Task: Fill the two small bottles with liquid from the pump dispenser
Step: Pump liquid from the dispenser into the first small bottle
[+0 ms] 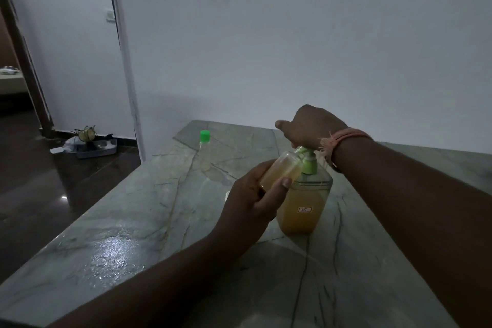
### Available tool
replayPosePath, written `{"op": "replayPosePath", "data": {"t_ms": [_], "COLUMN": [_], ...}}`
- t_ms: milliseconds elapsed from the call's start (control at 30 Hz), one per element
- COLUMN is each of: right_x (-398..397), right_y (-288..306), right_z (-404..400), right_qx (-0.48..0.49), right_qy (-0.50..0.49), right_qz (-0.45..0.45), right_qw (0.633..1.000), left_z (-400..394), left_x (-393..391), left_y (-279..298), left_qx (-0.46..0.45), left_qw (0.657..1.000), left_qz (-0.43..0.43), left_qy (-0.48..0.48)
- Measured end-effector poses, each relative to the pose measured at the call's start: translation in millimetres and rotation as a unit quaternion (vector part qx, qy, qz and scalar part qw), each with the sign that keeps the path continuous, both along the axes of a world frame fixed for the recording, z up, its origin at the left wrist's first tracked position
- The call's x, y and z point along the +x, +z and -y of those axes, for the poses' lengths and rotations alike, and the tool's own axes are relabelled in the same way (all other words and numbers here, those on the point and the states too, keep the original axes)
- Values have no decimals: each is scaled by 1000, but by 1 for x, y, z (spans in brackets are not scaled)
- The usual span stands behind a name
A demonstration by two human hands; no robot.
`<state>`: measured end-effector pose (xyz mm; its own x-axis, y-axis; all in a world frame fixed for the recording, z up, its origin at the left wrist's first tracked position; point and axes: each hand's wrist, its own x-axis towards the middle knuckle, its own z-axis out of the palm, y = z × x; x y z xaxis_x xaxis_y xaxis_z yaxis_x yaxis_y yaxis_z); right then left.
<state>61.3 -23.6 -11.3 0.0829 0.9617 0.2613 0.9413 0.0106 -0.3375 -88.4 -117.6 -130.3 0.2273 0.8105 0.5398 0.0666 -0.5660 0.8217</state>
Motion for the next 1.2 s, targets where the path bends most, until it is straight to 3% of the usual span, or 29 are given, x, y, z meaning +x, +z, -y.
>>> {"op": "replayPosePath", "data": {"t_ms": [167, 433, 600, 933, 1067, 1200], "right_x": [5, 1, 4, 2, 4, 1], "right_y": [-9, -2, -8, 1, -7, -8], "right_z": [1, 1, 3, 7, 6, 8], "right_qx": [15, -14, 12, -3, 28, 13], "right_qy": [-4, -5, -14, -13, -21, -27], "right_qz": [-50, -8, -56, 3, -51, -24], "right_qw": [999, 1000, 998, 1000, 998, 999], "left_z": [-3, 0, -3, -1, -4, -4], "left_x": [0, 0, -1, 0, 0, 0], "left_y": [-2, -2, -3, -3, -2, -4], "left_qx": [2, -7, 11, 5, 14, 15], "left_qw": [1000, 1000, 1000, 1000, 1000, 1000], "left_qz": [-2, -3, -3, -2, 9, -2], "left_qy": [-1, 5, -4, -11, -20, -11]}}
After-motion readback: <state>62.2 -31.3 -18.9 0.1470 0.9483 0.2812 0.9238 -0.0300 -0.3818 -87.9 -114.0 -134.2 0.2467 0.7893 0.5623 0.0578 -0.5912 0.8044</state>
